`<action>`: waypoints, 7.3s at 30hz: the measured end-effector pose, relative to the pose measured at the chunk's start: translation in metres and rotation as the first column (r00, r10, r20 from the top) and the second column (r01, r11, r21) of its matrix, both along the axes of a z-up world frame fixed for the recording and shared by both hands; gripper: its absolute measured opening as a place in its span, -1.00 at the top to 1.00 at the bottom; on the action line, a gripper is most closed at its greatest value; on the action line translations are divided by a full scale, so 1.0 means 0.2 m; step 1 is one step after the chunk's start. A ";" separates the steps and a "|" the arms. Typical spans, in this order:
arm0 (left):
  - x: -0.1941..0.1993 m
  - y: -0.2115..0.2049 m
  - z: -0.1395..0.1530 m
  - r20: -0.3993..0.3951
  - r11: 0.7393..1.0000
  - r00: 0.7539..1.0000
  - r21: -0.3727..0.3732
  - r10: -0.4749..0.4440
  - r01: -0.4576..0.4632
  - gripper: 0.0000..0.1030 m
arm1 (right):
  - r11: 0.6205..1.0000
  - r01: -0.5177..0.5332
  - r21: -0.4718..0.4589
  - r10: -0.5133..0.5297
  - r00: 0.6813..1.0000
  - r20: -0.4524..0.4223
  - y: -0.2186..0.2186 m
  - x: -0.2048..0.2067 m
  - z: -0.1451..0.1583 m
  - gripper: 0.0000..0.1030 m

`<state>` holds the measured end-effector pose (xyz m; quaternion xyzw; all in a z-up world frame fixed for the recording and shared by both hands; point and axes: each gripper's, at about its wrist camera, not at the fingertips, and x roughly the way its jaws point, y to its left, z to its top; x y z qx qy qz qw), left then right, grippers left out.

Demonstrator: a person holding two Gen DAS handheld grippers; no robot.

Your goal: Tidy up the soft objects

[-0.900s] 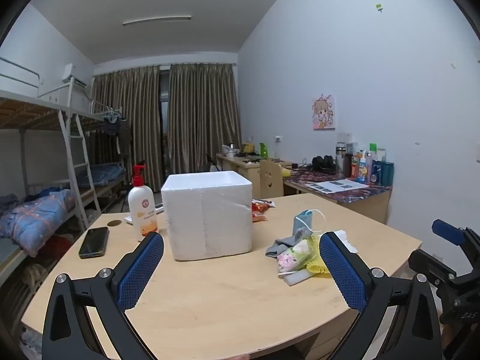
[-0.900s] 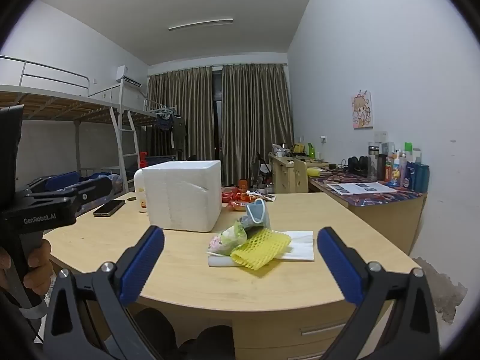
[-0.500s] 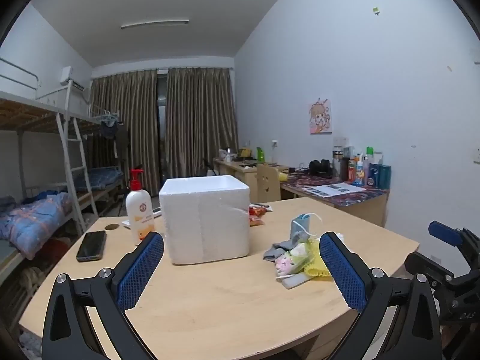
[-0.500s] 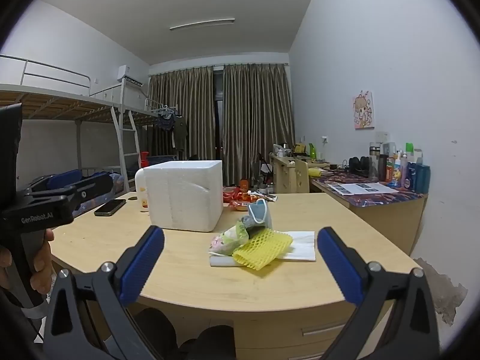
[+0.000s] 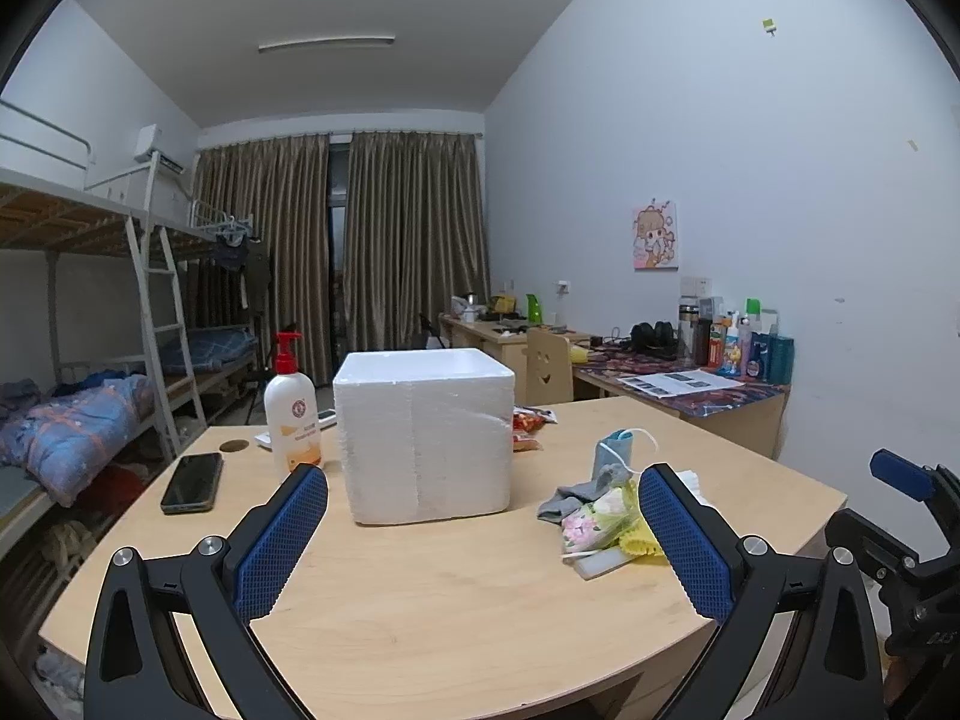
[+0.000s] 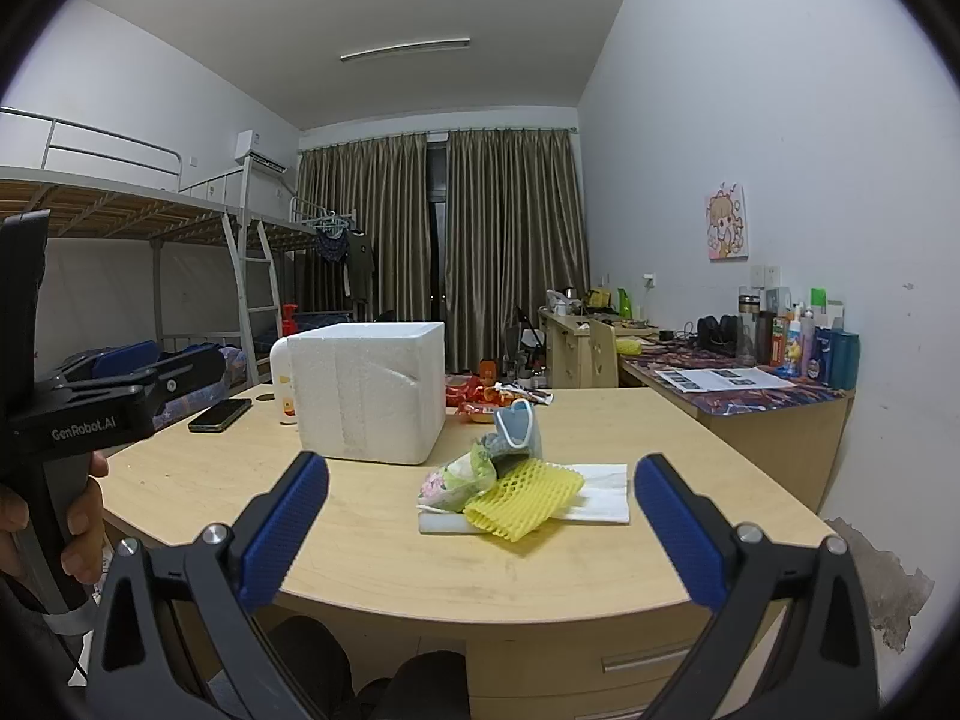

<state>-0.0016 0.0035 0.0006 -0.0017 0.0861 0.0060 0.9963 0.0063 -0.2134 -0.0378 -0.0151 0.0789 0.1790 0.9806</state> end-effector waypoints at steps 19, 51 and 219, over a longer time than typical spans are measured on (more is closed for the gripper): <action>0.00 0.00 -0.01 -0.010 1.000 1.000 0.001 0.002 -0.002 -1.00 | 1.000 -0.007 -0.004 0.007 1.000 -0.003 0.01 0.01 -0.01 -1.00; 0.03 0.04 -0.01 -0.016 1.000 1.000 0.003 0.020 -0.020 -1.00 | 1.000 -0.029 -0.011 0.029 1.000 -0.013 0.05 0.05 0.01 -1.00; 0.62 0.19 -0.09 -0.209 0.916 0.895 -0.170 -0.395 0.364 0.56 | 0.998 0.052 0.037 -0.040 0.965 -0.258 0.05 0.55 -0.01 0.75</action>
